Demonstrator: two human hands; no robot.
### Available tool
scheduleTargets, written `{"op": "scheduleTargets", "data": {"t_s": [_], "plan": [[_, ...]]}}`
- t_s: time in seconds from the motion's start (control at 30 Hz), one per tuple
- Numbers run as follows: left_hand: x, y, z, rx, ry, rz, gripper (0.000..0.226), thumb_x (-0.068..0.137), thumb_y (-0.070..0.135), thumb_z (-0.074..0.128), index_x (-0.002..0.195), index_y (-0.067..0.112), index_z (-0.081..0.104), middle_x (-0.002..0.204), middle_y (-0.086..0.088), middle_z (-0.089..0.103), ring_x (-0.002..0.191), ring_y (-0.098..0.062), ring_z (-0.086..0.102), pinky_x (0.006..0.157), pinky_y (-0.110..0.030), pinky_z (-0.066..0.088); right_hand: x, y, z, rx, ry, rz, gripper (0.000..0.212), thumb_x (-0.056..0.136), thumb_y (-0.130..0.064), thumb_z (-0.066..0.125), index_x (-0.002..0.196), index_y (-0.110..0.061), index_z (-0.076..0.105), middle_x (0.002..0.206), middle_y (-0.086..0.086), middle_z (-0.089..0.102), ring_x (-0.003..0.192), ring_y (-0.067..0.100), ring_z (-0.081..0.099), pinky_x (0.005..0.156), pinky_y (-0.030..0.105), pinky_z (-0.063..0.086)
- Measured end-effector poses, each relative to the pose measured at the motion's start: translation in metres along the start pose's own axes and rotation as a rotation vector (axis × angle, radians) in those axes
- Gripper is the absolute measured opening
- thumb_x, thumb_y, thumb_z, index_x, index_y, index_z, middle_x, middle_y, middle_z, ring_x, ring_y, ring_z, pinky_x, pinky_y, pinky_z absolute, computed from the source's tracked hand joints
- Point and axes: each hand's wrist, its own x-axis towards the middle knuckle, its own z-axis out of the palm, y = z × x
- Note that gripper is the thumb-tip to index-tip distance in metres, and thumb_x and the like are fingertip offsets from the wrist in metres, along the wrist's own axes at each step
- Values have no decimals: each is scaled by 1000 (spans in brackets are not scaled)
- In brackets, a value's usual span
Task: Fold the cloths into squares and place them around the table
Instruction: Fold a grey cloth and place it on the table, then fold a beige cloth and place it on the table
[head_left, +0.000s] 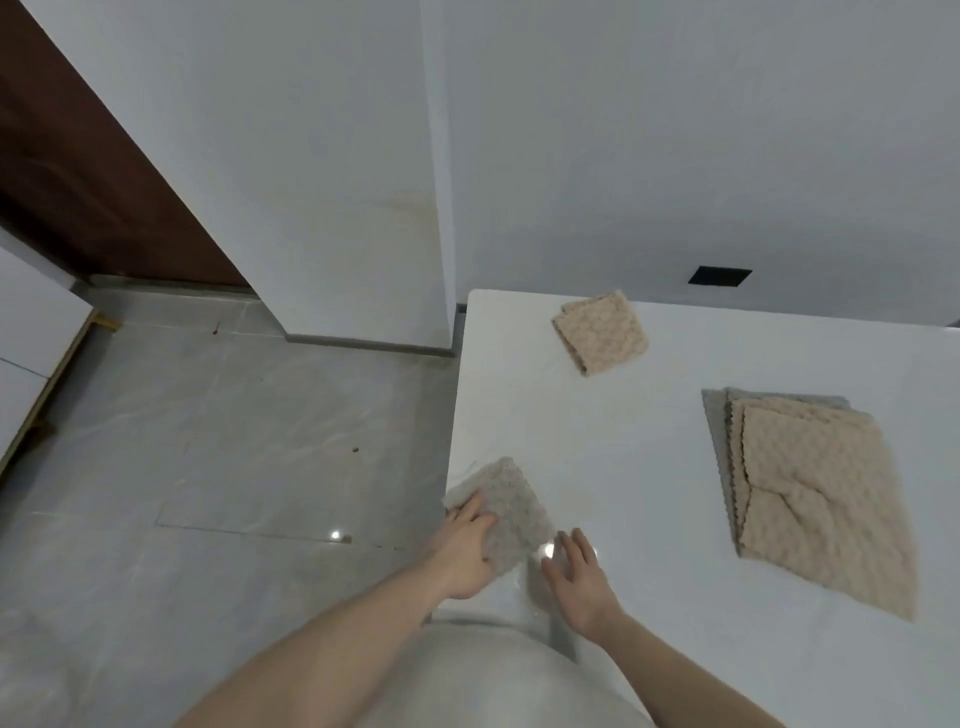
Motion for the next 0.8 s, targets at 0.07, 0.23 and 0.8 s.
{"op": "scheduleTargets", "data": {"t_s": [0.07, 0.23, 0.8], "plan": [[-15, -5, 8, -83, 72, 19, 68, 93, 31, 61, 157, 25, 36, 172, 2, 3, 158, -25, 11, 124, -27, 18, -14, 9, 1, 2, 10, 25, 71, 103, -51, 43, 161, -18, 17, 168, 3, 10, 154, 21, 16, 124, 33, 14], [-53, -31, 23, -171, 108, 66, 69, 88, 35, 58, 154, 27, 41, 169, 6, 16, 156, -18, 21, 124, -28, 20, -46, 18, -9, 115, 114, 32, 70, 102, -45, 49, 160, -17, 20, 165, 5, 20, 149, 24, 31, 123, 39, 24], [-98, 30, 19, -150, 225, 156, 59, 94, 40, 61, 151, 36, 44, 170, 13, 13, 155, -12, 17, 124, -28, 18, -108, 16, -70, 104, 215, -206, 66, 98, -43, 55, 157, -28, 28, 164, -7, 21, 148, 15, 30, 121, 36, 30]]}}
